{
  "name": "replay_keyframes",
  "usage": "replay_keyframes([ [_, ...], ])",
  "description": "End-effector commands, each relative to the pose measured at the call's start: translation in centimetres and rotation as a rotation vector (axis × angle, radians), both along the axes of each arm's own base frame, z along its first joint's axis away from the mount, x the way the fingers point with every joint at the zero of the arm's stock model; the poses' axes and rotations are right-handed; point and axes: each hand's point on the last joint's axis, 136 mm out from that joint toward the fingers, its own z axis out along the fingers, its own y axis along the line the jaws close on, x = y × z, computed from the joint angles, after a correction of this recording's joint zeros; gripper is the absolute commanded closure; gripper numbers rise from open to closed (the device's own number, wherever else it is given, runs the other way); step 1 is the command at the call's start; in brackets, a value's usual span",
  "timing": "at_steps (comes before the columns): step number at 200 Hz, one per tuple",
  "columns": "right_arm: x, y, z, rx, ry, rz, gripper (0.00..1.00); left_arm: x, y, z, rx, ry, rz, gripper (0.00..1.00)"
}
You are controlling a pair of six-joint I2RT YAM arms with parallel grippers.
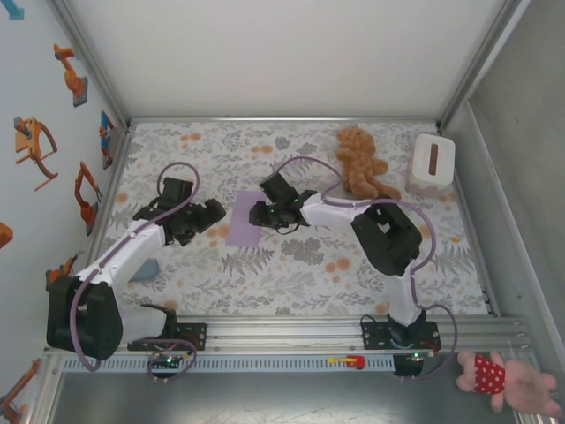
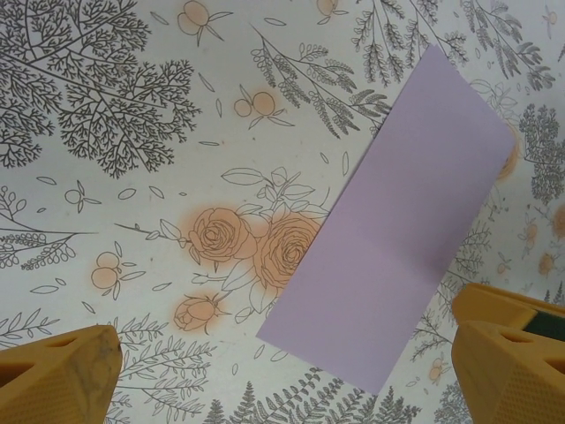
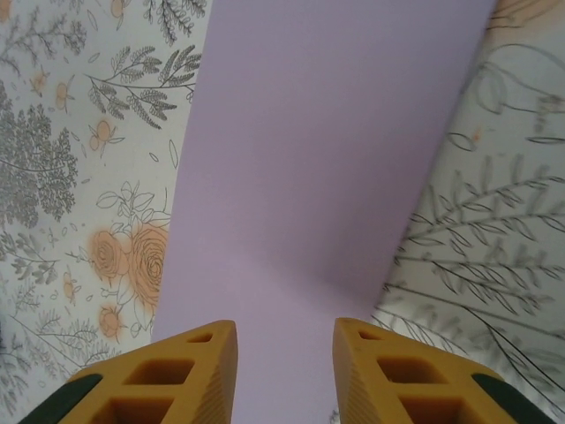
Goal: Fold a paper plane with a square sheet of paper (pick it up from the middle)
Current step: Third fold the triangle at the center of the table.
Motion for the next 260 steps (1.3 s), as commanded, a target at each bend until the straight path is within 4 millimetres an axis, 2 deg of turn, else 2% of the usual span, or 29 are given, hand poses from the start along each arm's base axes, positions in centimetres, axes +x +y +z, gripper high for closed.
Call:
replay_keyframes([
  [1, 0.4, 1.6, 0.3, 0.015, 0.003, 0.007, 0.68, -0.6, 0.0, -0.3, -0.056, 0.024, 0.002, 0.04],
  [39, 1.0, 2.3, -1.6, -0.03, 0.023, 0.021, 0.69, -0.8, 0.0, -0.2, -0.065, 0.031, -0.01, 0.04],
  [68, 0.6, 2.0, -3.1, -0.074, 0.045, 0.05, 0.69, -0.5, -0.6, -0.1, -0.086, 0.031, -0.036, 0.02],
  [90, -0.3, 0.6, -4.0, -0.143, 0.05, 0.1, 0.69, -0.3, -1.1, -0.3, -0.118, 0.029, -0.037, 0.01],
  [122, -2.2, -3.0, -5.0, -0.245, 0.036, 0.198, 0.69, 0.1, -2.3, -0.2, -0.168, 0.03, -0.078, 0.01],
  [145, -2.5, -4.7, -4.2, -0.256, 0.012, 0.219, 0.69, 0.1, -3.3, -0.4, -0.218, 0.041, -0.105, 0.0],
  [163, -2.2, -4.0, -2.1, -0.194, -0.018, 0.194, 0.69, -0.2, -4.0, -0.6, -0.27, 0.057, -0.106, 0.0],
  [181, -1.2, -2.6, 0.9, -0.064, -0.062, 0.102, 0.69, -0.8, -5.0, -0.8, -0.318, 0.076, -0.123, 0.02],
  [201, -0.1, -3.0, 2.6, 0.006, -0.085, -0.047, 0.69, -1.9, -5.9, -1.3, -0.319, 0.11, -0.146, 0.02],
  [218, -0.2, -3.6, 2.1, 0.022, -0.058, -0.115, 0.71, -3.0, -6.5, -1.8, -0.303, 0.145, -0.167, 0.03],
  [260, -1.3, -3.6, -0.3, 0.019, 0.028, -0.116, 0.75, -4.6, -7.8, -2.4, -0.297, 0.188, -0.212, 0.09],
])
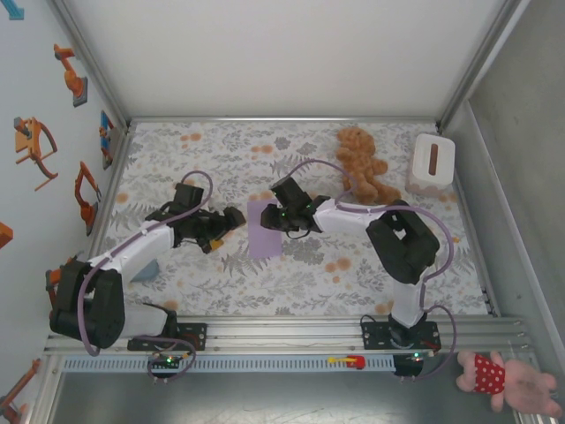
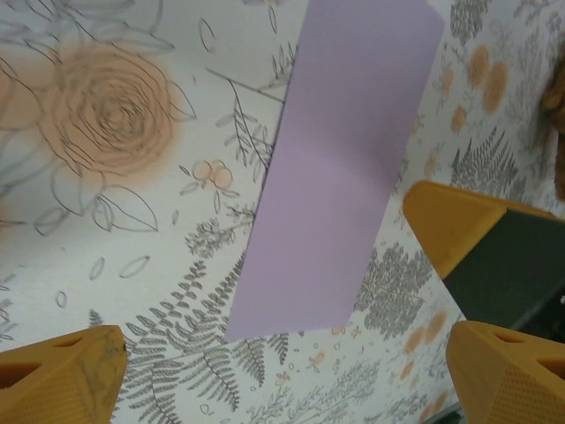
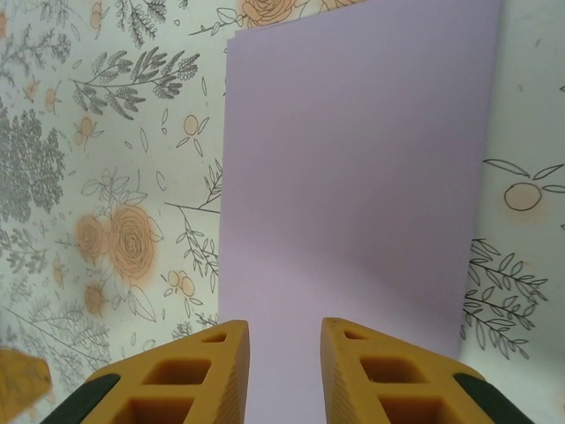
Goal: Fold a paper plane with a square sheet of paper (pick it up from the middle)
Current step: Third fold the triangle at the center of the table.
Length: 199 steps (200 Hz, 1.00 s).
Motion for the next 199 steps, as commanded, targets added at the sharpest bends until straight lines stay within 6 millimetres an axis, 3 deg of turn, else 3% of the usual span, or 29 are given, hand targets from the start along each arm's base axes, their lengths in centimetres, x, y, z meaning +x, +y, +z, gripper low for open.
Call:
replay_keyframes([
  [1, -0.2, -0.1, -1.1, 0.016, 0.044, -0.052, 0.75, -1.6, -0.4, -1.0, 0.0, 0.069, -0.011, 0.1],
  [99, -1.2, -1.3, -4.4, -0.051, 0.098, -0.057, 0.76, -3.2, -3.1, -3.5, -0.015, 0.154, -0.069, 0.46],
  [199, -2.6, -3.0, -7.3, -0.13, 0.159, -0.063, 0.8, -4.2, -3.8, -6.3, 0.003, 0.217, -0.084, 0.62],
])
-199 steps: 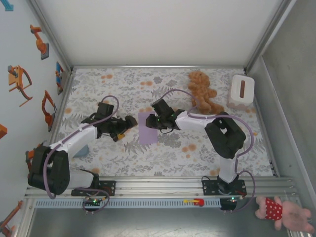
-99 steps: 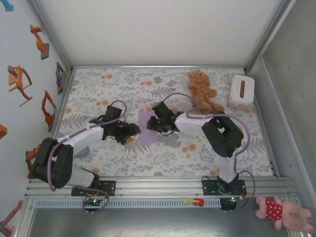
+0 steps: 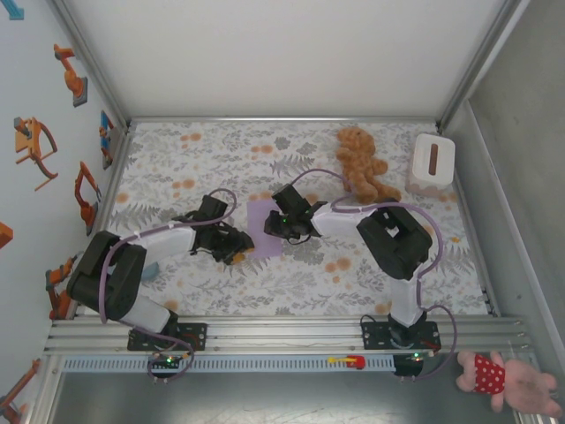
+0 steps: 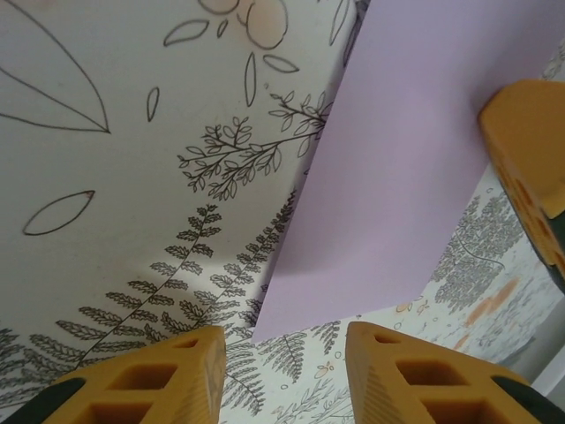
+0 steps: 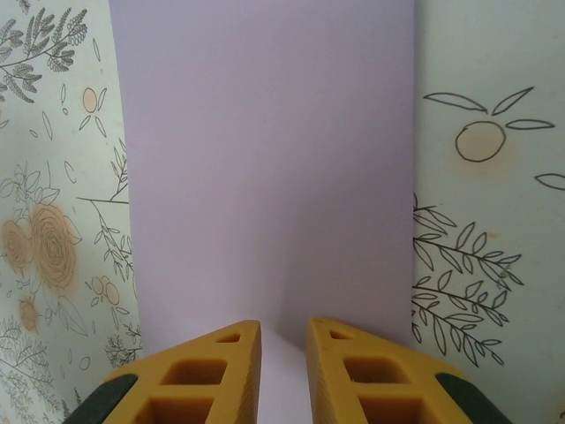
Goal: Fold a paper plane with a square sheet of paper (pick it up from the middle)
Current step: Third fold the triangle at the center of the table.
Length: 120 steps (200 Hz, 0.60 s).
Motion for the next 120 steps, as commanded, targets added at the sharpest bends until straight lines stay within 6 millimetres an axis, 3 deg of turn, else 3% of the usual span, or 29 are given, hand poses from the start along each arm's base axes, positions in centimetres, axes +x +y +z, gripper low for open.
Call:
replay_keyframes([
  [1, -1.8, -2.2, -3.7, -0.101, 0.086, -0.015, 0.8, -0.4, -0.3, -0.5, -0.012, 0.022, -0.001, 0.63],
  [46, -1.9, -2.3, -3.9, -0.107, 0.089, -0.016, 0.81, -0.4, -0.5, -0.9, -0.017, 0.031, -0.006, 0.64],
  [120, -1.9, -2.3, -4.2, -0.11, 0.095, -0.014, 0.82, 0.3, -1.6, 0.0, -0.08, 0.001, -0.021, 0.71],
])
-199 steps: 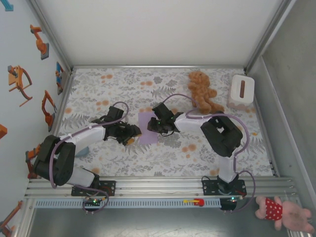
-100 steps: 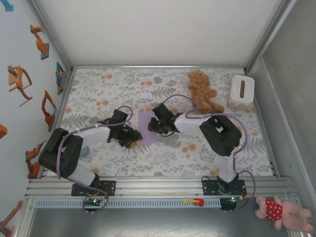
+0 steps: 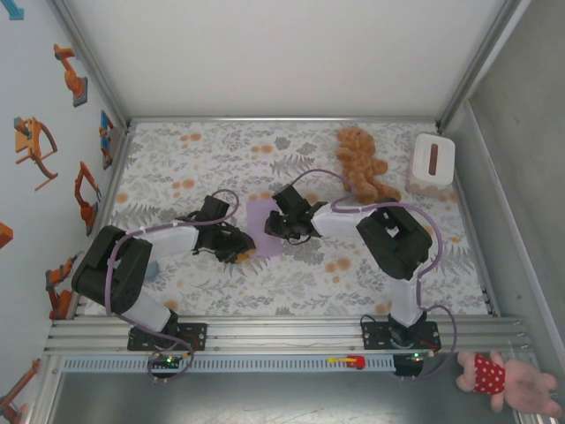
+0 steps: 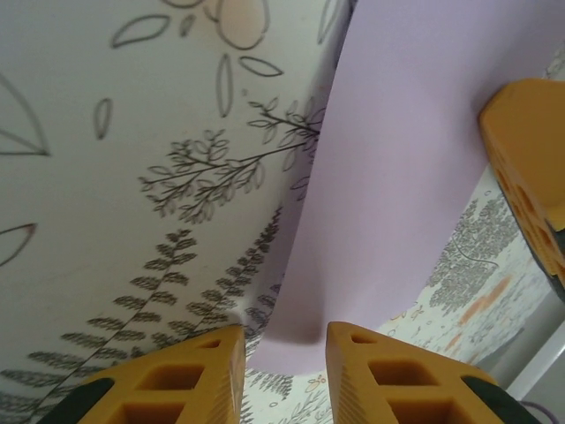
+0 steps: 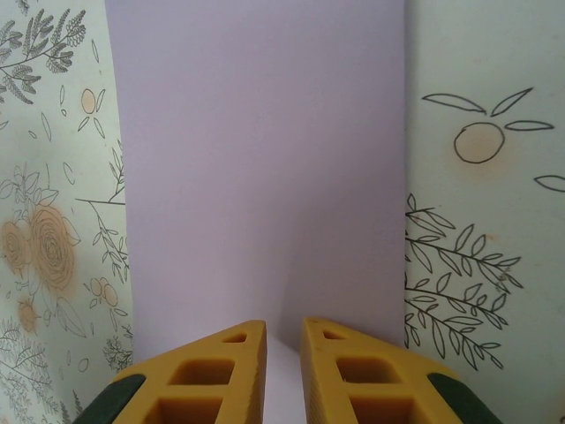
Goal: Fold a paper plane with a square sheet of paper (pick it up from the middle)
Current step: Third fold the triangle at the center of the table.
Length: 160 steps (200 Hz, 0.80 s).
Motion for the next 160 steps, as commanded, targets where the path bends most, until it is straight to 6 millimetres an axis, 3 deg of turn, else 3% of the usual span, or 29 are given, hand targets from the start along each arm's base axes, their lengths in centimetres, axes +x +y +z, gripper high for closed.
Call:
replay_keyframes([
  [1, -1.9, -2.3, -4.0, -0.111, 0.097, -0.014, 0.82, 0.0, -0.7, 0.3, -0.038, -0.005, -0.011, 0.71],
  [101, -1.9, -2.3, -4.1, -0.113, 0.092, -0.007, 0.83, 3.1, -1.3, 2.4, -0.163, -0.072, 0.018, 0.59],
  [160, -1.9, -2.4, -4.1, -0.113, 0.092, -0.007, 0.83, 4.9, -1.3, 2.0, -0.183, -0.059, 0.017, 0.6],
])
